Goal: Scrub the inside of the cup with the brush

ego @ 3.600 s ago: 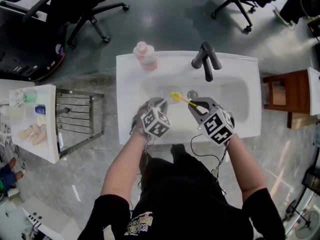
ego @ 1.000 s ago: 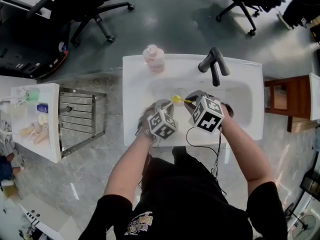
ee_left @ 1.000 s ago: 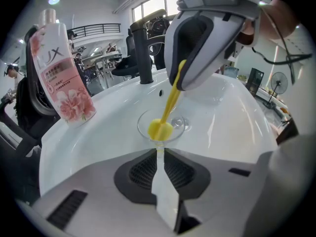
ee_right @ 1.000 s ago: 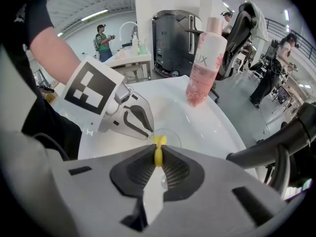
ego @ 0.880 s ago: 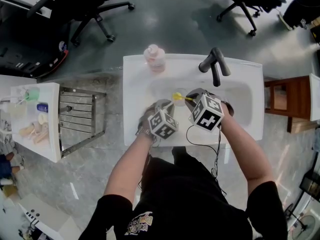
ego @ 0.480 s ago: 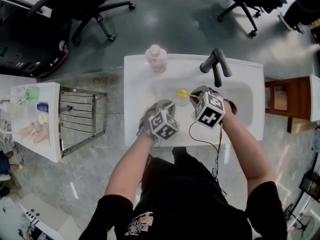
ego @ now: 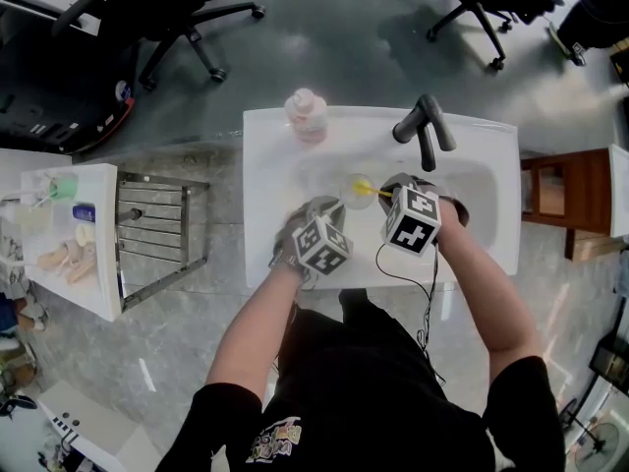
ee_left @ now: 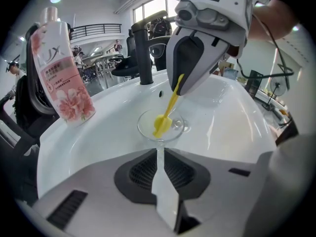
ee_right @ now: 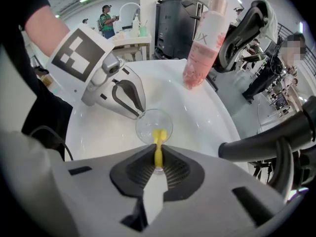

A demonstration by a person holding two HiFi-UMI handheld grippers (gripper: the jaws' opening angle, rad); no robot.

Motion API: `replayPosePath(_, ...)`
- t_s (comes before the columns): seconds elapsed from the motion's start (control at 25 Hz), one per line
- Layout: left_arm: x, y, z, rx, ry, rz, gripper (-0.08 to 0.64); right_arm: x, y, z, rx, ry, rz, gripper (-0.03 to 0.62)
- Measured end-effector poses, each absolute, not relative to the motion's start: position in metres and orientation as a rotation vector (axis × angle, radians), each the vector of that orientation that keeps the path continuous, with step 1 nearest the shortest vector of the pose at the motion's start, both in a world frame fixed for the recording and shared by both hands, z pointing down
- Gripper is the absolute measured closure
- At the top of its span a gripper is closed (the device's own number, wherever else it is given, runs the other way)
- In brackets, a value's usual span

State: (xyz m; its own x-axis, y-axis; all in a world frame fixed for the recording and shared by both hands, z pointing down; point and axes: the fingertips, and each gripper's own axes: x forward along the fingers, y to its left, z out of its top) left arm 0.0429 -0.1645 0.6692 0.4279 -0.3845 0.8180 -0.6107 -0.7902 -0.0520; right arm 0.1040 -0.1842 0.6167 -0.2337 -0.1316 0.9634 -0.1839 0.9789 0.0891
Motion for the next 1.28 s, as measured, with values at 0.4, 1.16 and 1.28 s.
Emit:
replayPosePath(0.4,0.044,-0.164,0.669,2.431,-0.865,1.294,0.518,0.098,-0.164,0.621,0.133,-1.797,0.074,0.554)
replayPosePath(1.16,0.043,-0.165,0.669,2.431,-0.867,1.295,0.518,0.068,-0.178,0.623,0.255,-1.899,0.142,0.555)
replayPosePath(1.28,0.043,-0.165,0.670,2.433,-0.868,1.295,0.520,0.070,-0.186,0.623,0.282,-1.888,0.132,0.554)
